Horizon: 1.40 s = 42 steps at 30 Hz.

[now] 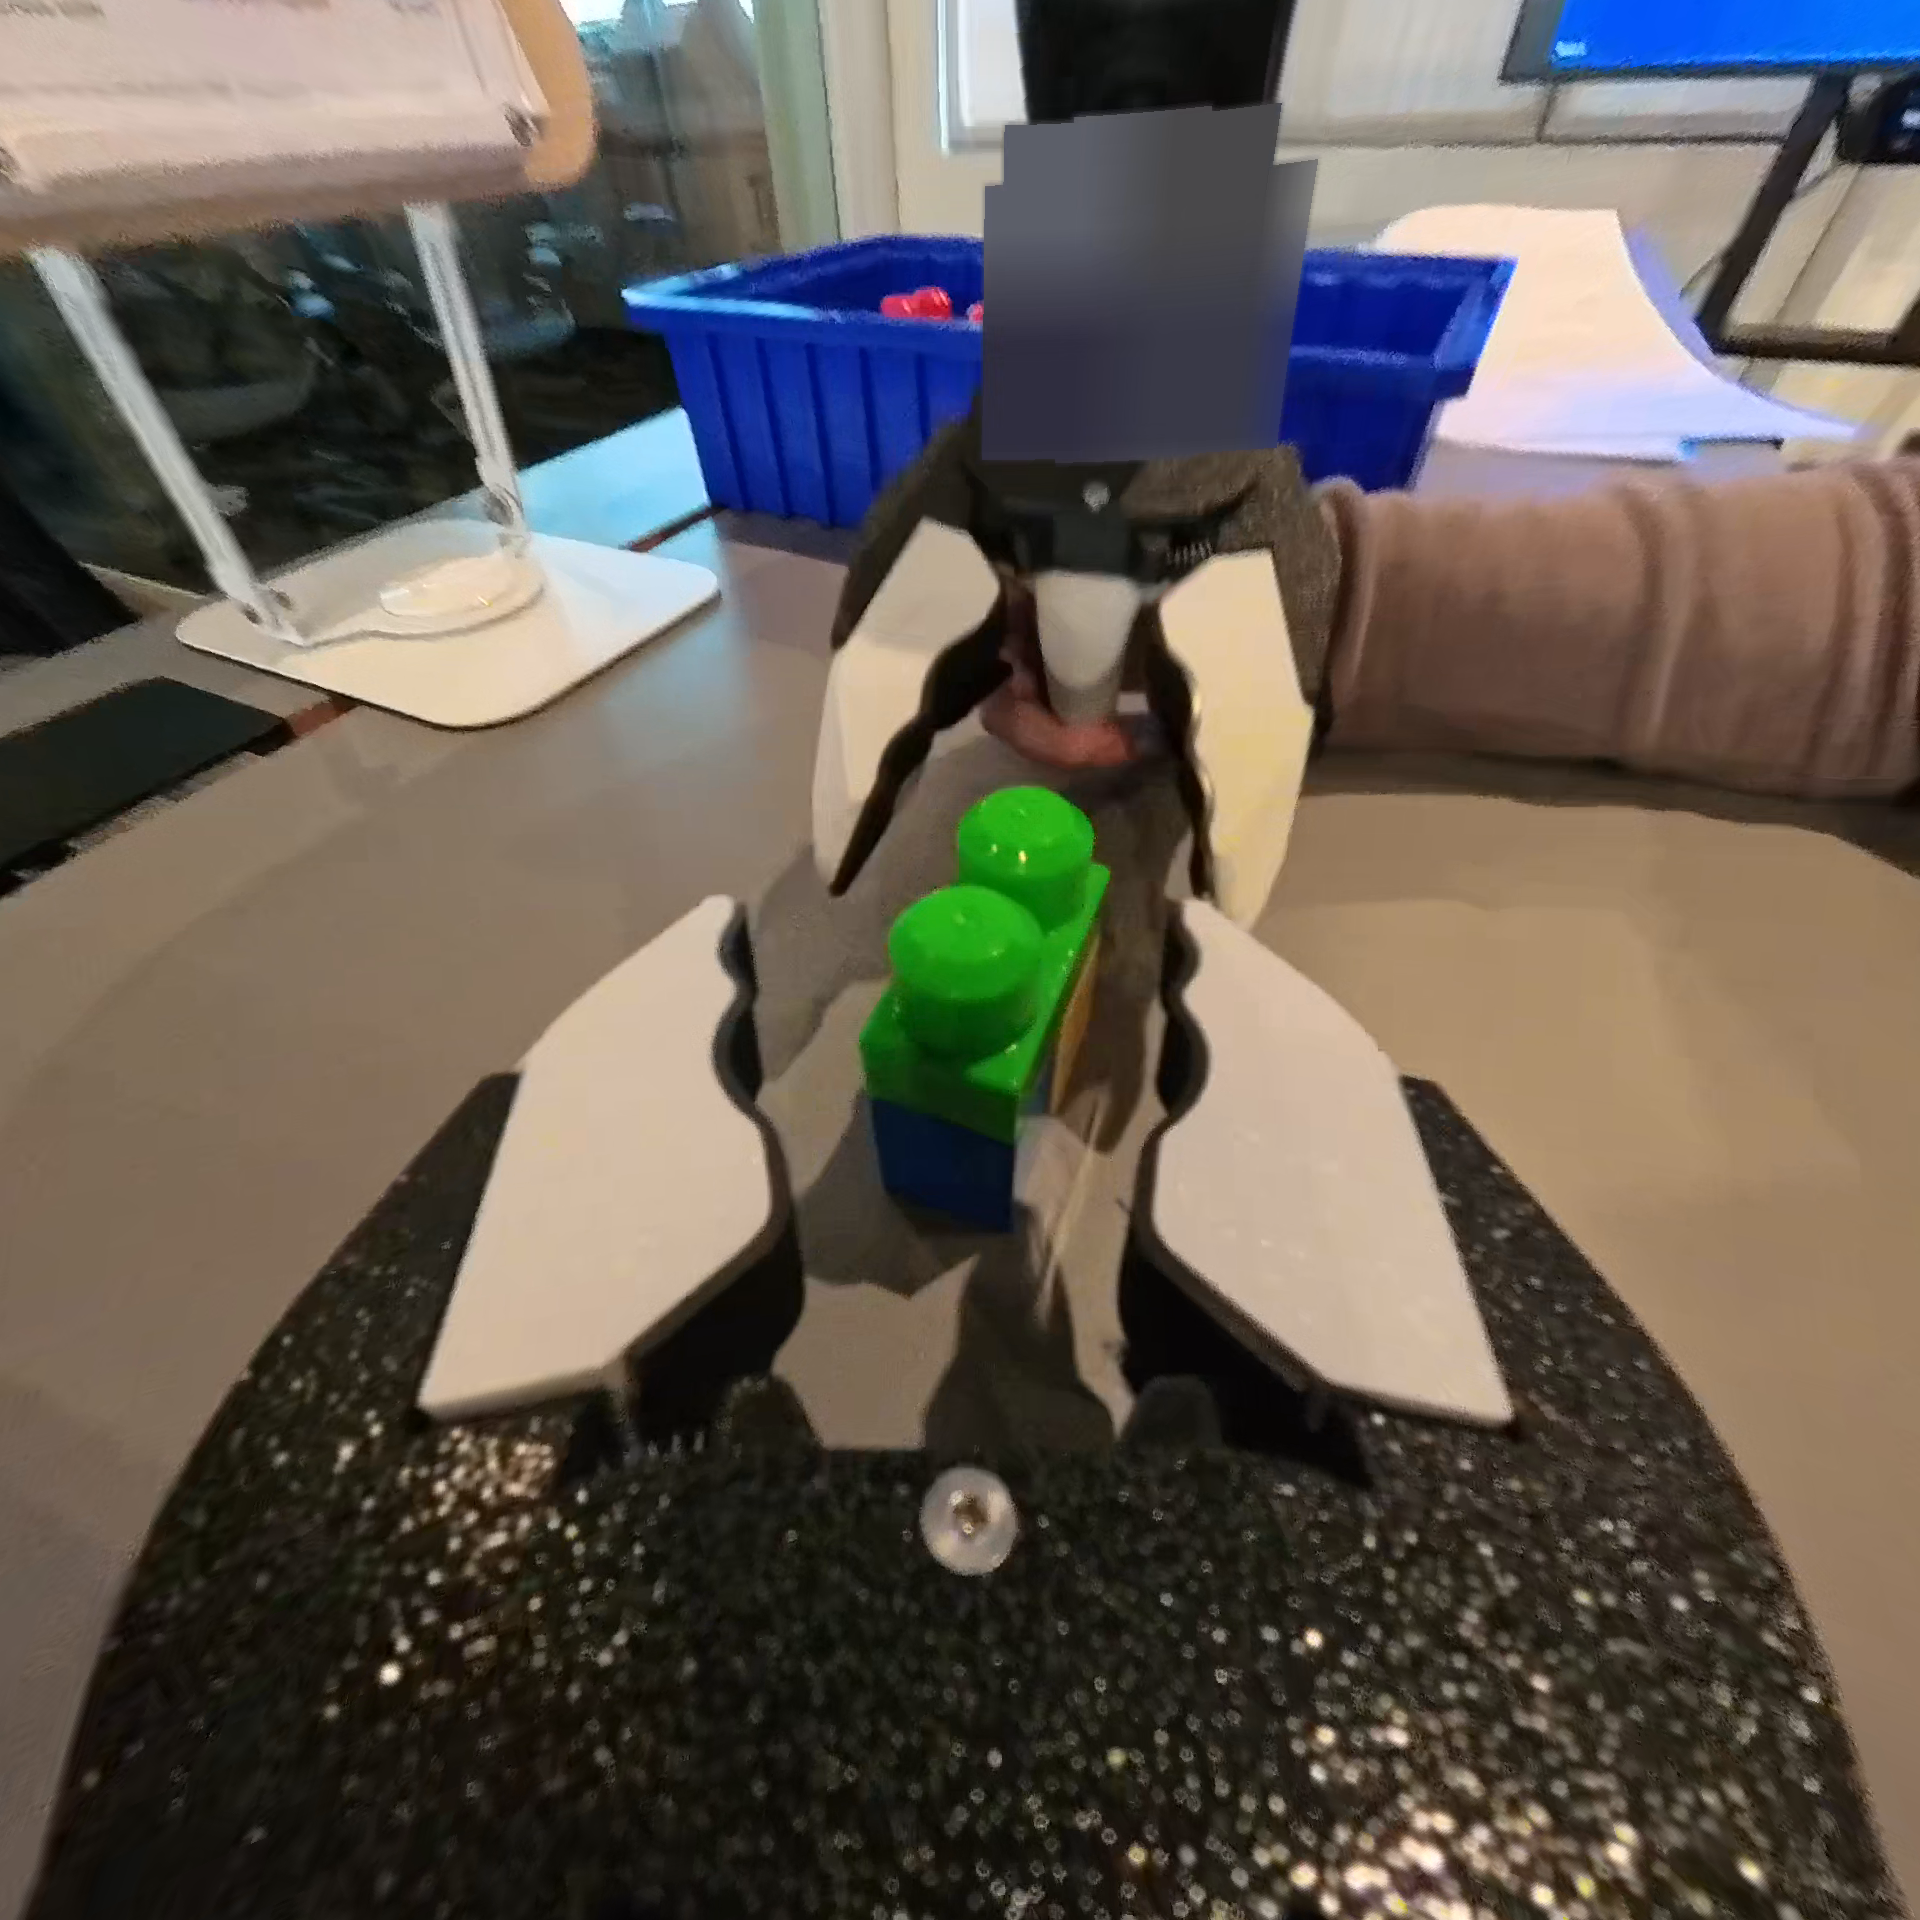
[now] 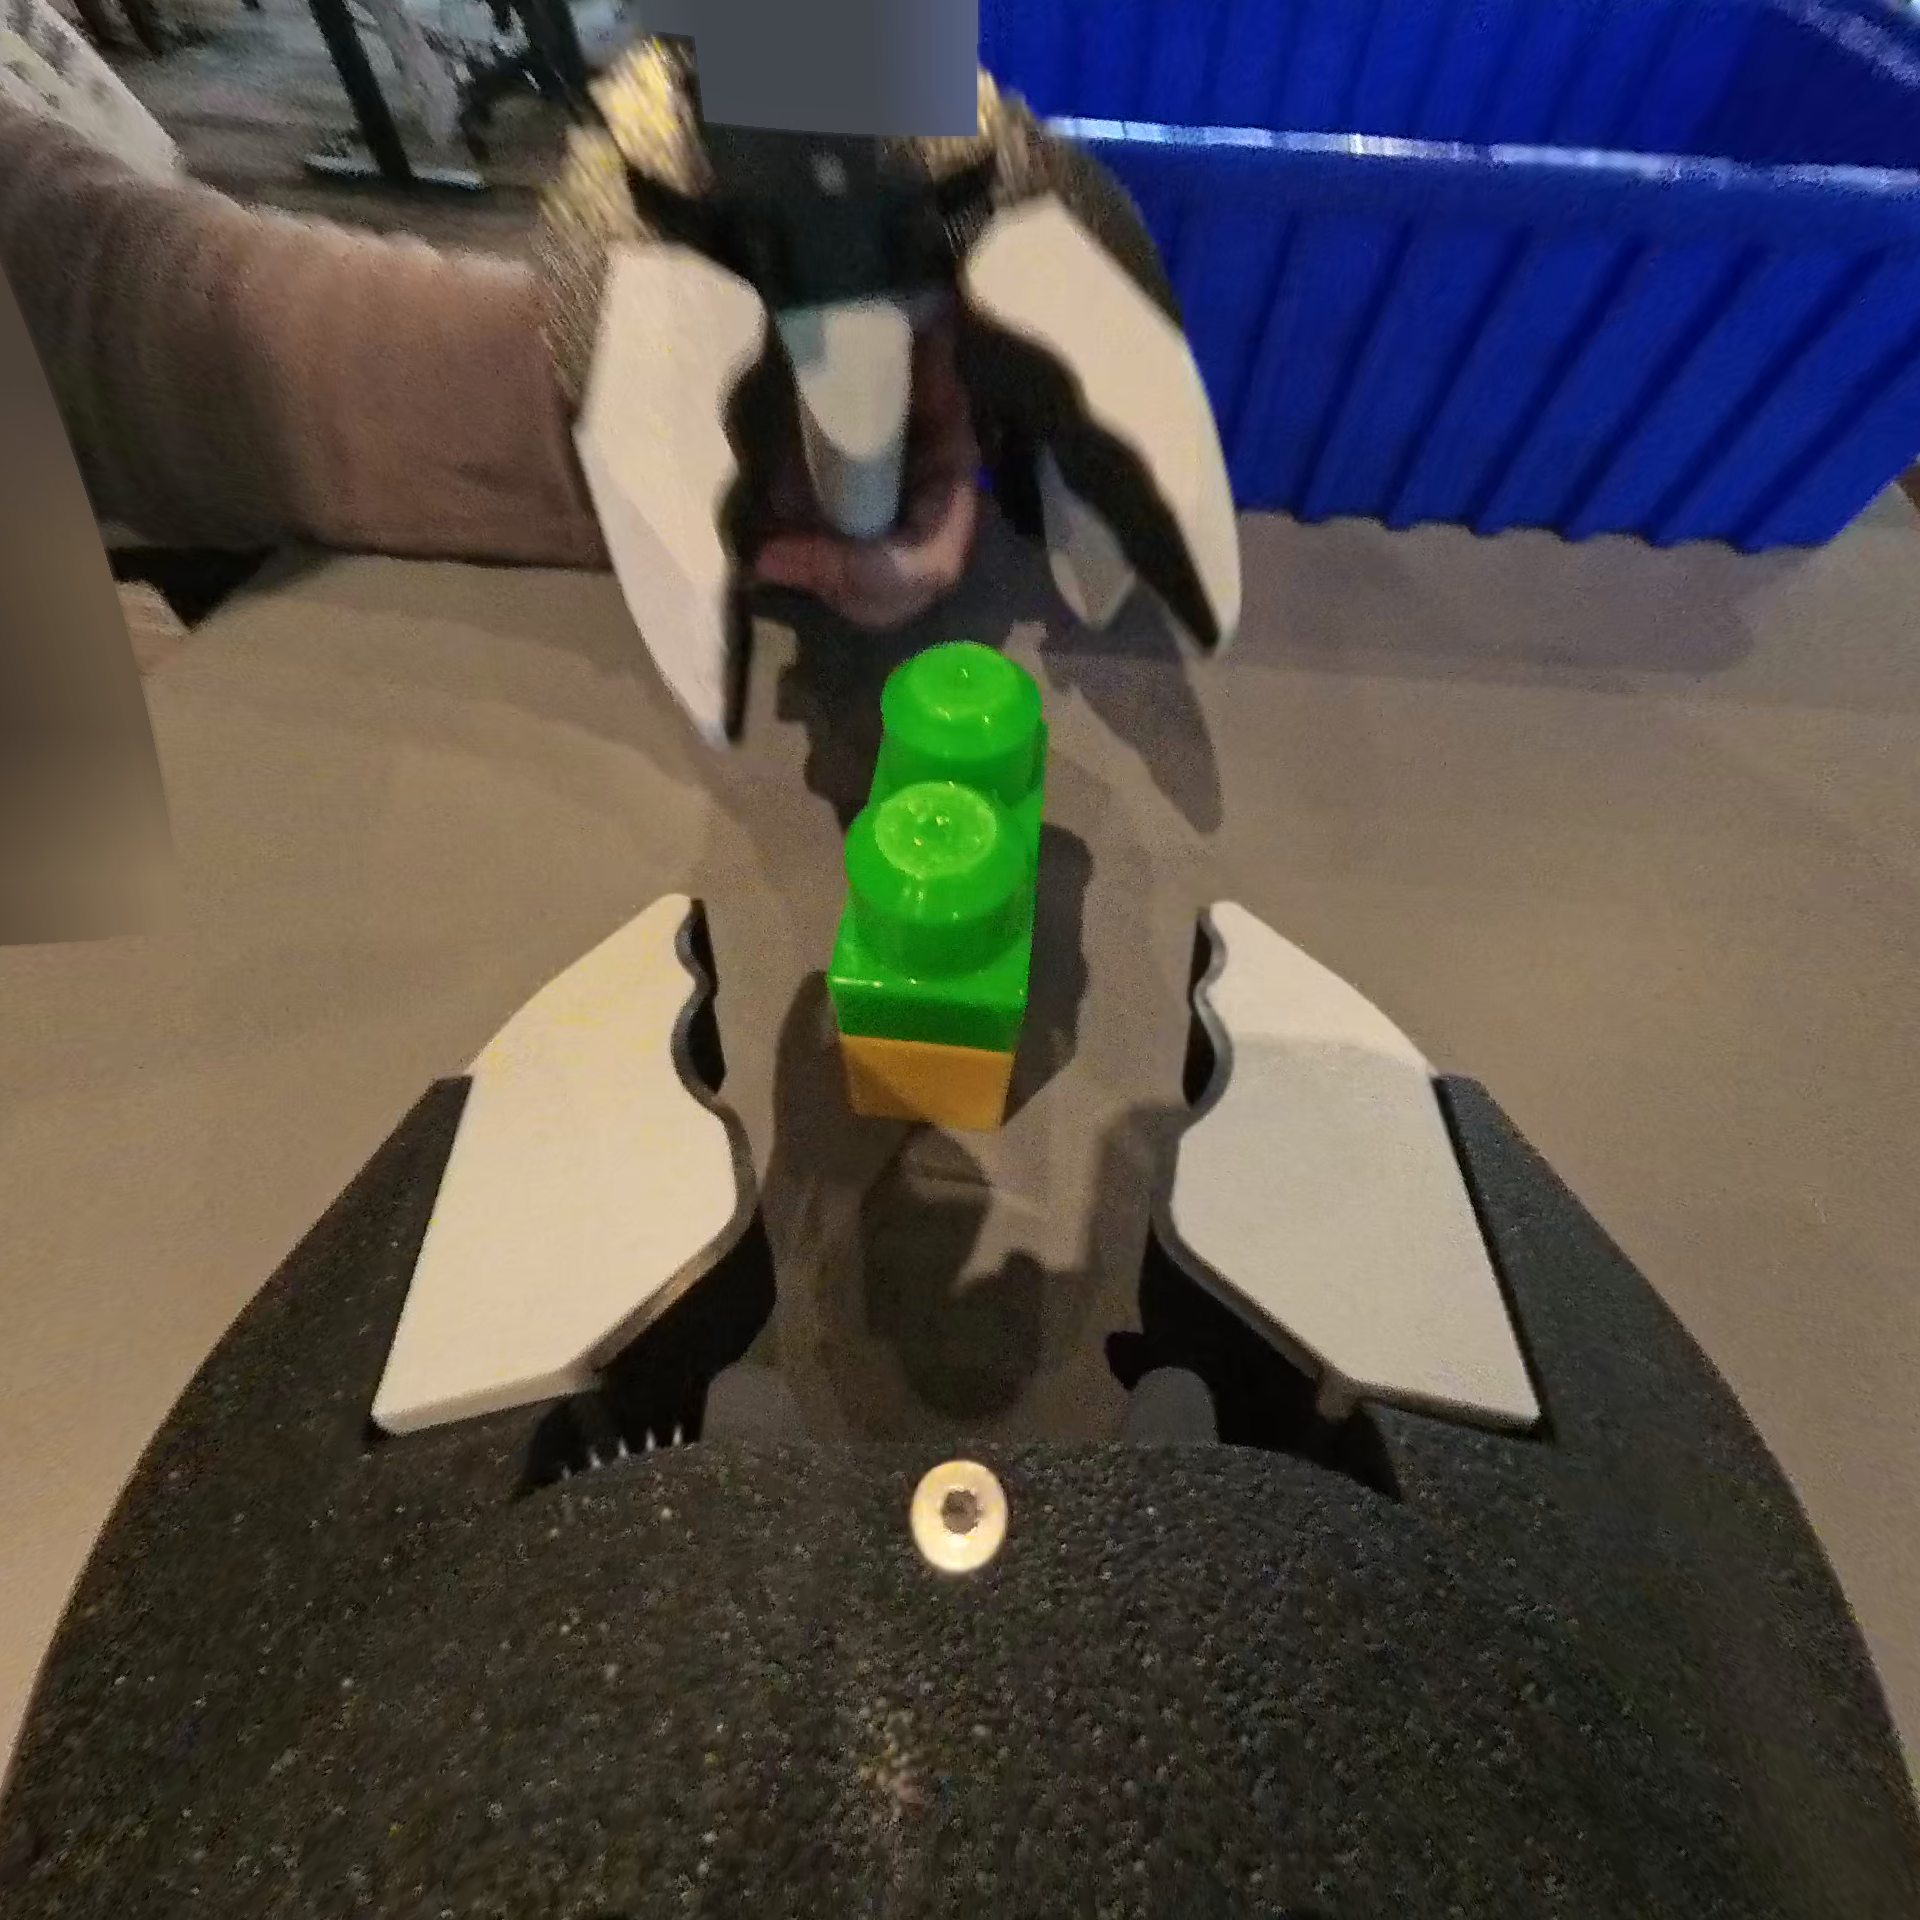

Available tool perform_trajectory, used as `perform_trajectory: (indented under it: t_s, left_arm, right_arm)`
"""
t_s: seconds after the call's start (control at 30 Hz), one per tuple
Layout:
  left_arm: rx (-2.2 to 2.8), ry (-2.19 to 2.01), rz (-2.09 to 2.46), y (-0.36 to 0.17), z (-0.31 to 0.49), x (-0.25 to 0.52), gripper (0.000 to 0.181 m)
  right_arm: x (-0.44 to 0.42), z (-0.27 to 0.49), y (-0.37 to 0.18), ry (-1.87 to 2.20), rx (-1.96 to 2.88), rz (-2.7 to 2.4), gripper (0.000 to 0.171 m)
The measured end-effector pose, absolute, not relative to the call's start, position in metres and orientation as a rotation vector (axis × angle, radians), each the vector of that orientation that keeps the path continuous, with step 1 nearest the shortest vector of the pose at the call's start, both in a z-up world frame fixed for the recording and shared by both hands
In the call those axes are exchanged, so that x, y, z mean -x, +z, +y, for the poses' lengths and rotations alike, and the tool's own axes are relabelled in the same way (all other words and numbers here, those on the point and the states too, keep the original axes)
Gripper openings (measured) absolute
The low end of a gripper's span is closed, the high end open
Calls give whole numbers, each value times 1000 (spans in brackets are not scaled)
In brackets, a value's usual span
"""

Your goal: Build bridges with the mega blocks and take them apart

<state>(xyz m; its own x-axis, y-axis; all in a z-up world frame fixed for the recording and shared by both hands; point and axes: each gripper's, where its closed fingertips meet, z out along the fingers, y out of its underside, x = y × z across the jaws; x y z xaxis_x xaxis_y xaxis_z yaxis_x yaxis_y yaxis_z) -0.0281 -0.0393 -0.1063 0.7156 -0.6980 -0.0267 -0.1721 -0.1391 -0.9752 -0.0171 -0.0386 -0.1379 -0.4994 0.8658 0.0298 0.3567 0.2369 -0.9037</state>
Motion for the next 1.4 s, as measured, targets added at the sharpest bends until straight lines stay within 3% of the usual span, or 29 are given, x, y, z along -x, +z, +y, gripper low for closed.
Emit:
perform_trajectory:
  t_s: [0.1,0.13,0.17,0.2,0.3,0.43,0.53,0.6,0.67,0.87,1.4]
  left_arm:
    - [1620,-442,671,-94,-40,35,79]
    - [1605,-406,675,-93,-40,37,79]
    - [1593,-383,683,-92,-41,36,78]
    - [1579,-367,684,-90,-42,36,78]
    - [1480,-314,654,-77,-44,37,78]
    - [1403,-293,601,-62,-49,42,73]
    - [1411,-294,604,-66,-48,40,71]
    - [1410,-296,594,-68,-46,39,70]
    - [1419,-327,593,-71,-45,36,68]
    - [1435,-326,618,-78,-43,29,66]
    - [1479,-303,676,-94,-33,12,61]
  right_arm:
    - [23,-42,-143,1192,1115,-1974,89]
    - [25,-42,-145,1172,1129,-1980,78]
    - [25,-41,-149,1127,1152,-2000,40]
    - [27,-39,-149,1091,1166,-1997,37]
    - [24,-41,-130,1067,1118,-1982,36]
    - [-15,-29,-42,1073,1034,-1770,36]
    - [-83,14,19,799,1056,-1555,36]
    - [-148,60,31,516,1129,-1498,36]
    - [-217,107,21,363,1262,-1510,37]
    - [-351,182,-51,454,1671,-1613,36]
    - [-355,219,-123,471,1768,-2024,37]
